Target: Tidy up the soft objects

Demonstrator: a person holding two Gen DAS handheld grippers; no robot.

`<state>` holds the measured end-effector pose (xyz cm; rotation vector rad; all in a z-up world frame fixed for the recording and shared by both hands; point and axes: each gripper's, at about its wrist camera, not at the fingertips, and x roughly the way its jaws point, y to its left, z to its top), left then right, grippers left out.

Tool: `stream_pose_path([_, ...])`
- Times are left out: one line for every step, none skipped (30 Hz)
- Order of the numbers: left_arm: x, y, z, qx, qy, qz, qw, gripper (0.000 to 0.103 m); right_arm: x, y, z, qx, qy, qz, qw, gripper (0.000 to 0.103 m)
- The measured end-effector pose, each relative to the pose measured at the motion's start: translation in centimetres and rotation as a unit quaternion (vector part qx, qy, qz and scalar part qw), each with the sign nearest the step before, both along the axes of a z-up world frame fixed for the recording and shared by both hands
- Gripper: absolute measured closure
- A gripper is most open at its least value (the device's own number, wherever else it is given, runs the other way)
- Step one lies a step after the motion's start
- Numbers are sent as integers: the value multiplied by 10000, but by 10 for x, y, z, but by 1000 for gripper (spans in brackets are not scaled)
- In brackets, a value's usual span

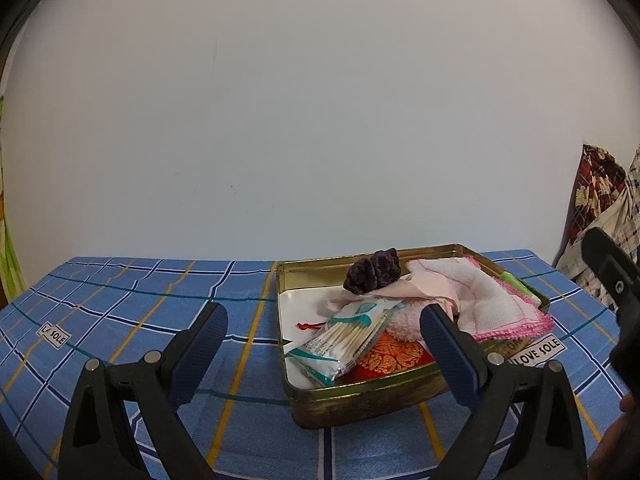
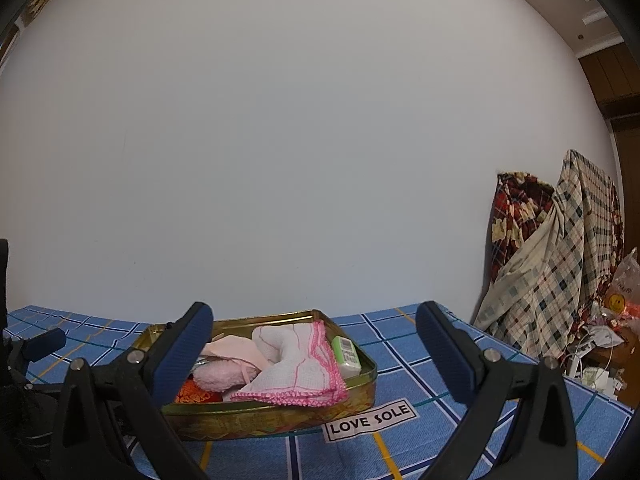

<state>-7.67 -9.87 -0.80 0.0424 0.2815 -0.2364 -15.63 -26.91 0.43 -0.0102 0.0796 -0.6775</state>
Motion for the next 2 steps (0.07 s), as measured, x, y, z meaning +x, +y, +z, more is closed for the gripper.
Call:
stream_pose_path([0, 1, 0, -34, 14, 10, 10000, 4, -3, -3, 0, 99, -49, -121, 9999, 0])
stream_pose_path([1, 3, 0, -85, 33, 27, 10000, 4, -5, -7, 1, 196, -87, -230, 9995, 0])
